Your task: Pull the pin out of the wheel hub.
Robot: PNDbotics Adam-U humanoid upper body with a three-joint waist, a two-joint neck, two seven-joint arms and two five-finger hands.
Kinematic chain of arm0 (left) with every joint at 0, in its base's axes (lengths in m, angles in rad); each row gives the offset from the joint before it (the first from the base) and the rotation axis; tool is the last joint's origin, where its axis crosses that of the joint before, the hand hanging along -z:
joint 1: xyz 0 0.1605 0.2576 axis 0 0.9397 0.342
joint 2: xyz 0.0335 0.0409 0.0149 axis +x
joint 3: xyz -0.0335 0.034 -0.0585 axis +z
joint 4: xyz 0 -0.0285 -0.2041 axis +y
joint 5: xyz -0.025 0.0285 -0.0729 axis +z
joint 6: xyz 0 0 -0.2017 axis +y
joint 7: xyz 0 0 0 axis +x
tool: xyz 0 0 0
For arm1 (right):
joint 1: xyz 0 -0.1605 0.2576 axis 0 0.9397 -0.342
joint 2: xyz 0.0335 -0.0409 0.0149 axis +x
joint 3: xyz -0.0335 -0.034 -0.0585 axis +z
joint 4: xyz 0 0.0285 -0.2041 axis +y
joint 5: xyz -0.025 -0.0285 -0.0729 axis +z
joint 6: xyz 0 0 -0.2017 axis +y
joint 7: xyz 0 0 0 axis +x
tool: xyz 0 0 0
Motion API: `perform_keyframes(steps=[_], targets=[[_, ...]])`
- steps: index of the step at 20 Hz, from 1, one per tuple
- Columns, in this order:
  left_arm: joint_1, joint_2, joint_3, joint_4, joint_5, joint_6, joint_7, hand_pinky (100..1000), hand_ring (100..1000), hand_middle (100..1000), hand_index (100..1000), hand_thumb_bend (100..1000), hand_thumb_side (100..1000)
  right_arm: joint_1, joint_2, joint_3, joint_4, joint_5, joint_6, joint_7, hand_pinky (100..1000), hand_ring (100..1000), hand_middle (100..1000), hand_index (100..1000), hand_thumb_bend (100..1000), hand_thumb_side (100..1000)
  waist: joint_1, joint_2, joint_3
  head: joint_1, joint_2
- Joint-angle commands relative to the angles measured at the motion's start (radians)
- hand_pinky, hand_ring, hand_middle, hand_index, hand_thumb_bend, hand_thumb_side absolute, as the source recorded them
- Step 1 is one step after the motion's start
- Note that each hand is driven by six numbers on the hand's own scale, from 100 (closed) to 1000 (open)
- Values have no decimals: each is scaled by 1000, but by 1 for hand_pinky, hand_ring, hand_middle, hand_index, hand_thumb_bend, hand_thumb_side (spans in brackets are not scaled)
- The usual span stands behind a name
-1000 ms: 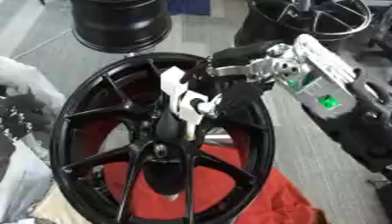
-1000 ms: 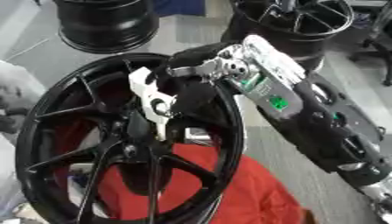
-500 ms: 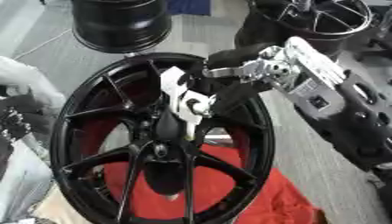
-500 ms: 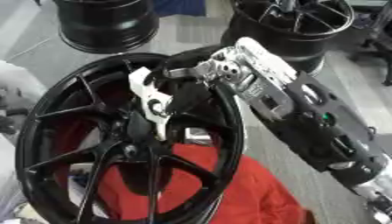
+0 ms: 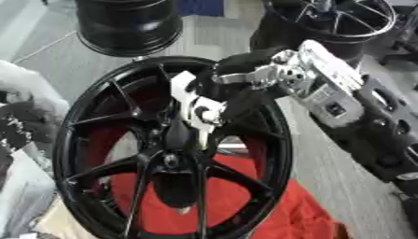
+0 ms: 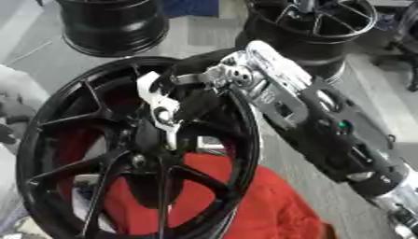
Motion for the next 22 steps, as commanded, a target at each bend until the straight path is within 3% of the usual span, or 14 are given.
perform_keyframes(steps=[1, 8, 17, 22], targets=[[-11, 9, 0, -21, 3, 0, -3, 580, 605, 671, 787, 100, 880, -19, -7, -4, 3, 10, -1, -1, 750, 815, 860, 982, 100, 870, 5, -10, 1, -3, -3], [-12, 9, -1, -21, 4, 0, -4, 580, 606, 671, 787, 100, 880, -15, 0, 4, 31, 32, -5, -1, 800, 884, 872, 985, 100, 862, 6, -9, 3, -4, -3], [-13, 9, -1, -22, 5, 0, -4, 580, 606, 671, 788, 100, 881, -11, 8, 9, 60, 54, -20, -1, 792, 879, 873, 982, 100, 863, 6, -7, 4, -5, -3], [-13, 9, 0, -22, 5, 0, -5, 580, 606, 671, 788, 100, 881, -8, 5, 20, 63, 50, -26, -1, 746, 821, 851, 963, 100, 759, 6, -8, 3, -5, -3]])
